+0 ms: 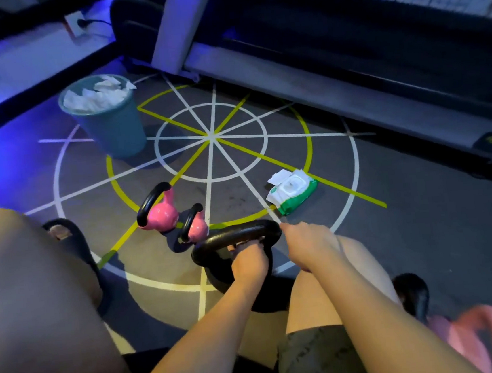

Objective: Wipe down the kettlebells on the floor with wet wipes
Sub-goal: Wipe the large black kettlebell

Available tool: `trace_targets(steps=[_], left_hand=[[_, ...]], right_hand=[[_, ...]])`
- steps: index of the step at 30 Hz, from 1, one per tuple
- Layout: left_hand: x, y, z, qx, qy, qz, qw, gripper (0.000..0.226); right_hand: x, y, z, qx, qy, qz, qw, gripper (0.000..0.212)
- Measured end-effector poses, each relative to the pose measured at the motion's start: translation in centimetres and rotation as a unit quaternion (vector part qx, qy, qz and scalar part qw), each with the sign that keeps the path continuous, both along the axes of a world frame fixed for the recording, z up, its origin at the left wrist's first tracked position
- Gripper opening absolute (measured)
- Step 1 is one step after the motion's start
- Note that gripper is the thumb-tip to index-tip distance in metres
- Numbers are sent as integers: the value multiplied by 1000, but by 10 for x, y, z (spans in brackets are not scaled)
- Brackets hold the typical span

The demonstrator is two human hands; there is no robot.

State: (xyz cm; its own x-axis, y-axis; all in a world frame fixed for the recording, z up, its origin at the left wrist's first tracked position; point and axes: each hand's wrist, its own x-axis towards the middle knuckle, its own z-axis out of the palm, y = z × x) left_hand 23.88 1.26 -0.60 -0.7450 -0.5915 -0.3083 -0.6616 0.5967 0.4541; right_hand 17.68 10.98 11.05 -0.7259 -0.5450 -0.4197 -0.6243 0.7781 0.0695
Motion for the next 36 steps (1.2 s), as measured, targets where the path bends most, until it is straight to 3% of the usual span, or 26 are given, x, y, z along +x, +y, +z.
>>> trace_targets(steps=[3, 5, 7, 10, 11, 12, 13, 14, 17, 19, 21, 23, 25, 27, 28, 31, 33, 34, 36], left_hand=[[-3, 16, 9, 68, 74, 138, 985, 27], [-5, 28, 12, 184, 143, 246, 941, 20], [-8, 34, 16, 353, 240, 345, 836, 17], [-10, 26, 25, 538, 319, 463, 627, 29], [-9, 21, 26, 571, 324, 474, 587, 33], [-8, 16, 25, 592, 326, 469, 568, 36], [-6, 12, 22, 599, 320, 452, 579, 35], [-4, 9, 16, 587, 304, 423, 620, 30], [8, 4, -2, 399, 238, 244, 851, 16], [16, 2, -11, 234, 193, 125, 945, 25], [18, 2, -13, 124, 169, 81, 975, 31], [14, 4, -5, 137, 168, 130, 967, 29], [6, 8, 5, 249, 197, 262, 911, 16], [4, 13, 11, 374, 249, 343, 825, 6], [6, 16, 16, 445, 277, 365, 769, 6], [14, 18, 28, 634, 342, 416, 555, 16], [21, 12, 32, 702, 345, 435, 446, 17], [24, 7, 30, 719, 342, 439, 417, 16], [32, -5, 27, 733, 330, 445, 396, 14]], right_hand=[[-5, -4, -6, 8, -1, 19, 1000, 39], [-13, -6, -7, 12, -10, 8, 1000, 41], [-15, -6, -9, 17, -12, -4, 1000, 44], [-13, -5, -12, 17, -2, -8, 1000, 38], [-12, -5, -13, 12, 1, -11, 1000, 37], [-11, -5, -14, 8, 4, -12, 1000, 35], [-11, -6, -14, 7, 5, -12, 1000, 35], [-10, -6, -14, 7, 6, -14, 1000, 35], [-11, -7, -11, 0, 6, -20, 1000, 34], [-10, -8, -9, -4, 5, -21, 1000, 33], [-9, -6, -8, -5, 5, -23, 1000, 33], [-6, -5, -7, -15, 6, -29, 999, 34], [-4, -4, -6, -31, 10, -42, 999, 36], [-5, -3, -5, -54, 12, -59, 997, 36], [-5, -4, -4, -65, 11, -66, 996, 35], [-8, -5, -5, -81, 5, -79, 994, 34], [-9, -7, -7, -82, 3, -81, 993, 34], [-10, -7, -8, -83, 2, -82, 993, 33], [-11, -7, -9, -86, -1, -87, 993, 33]])
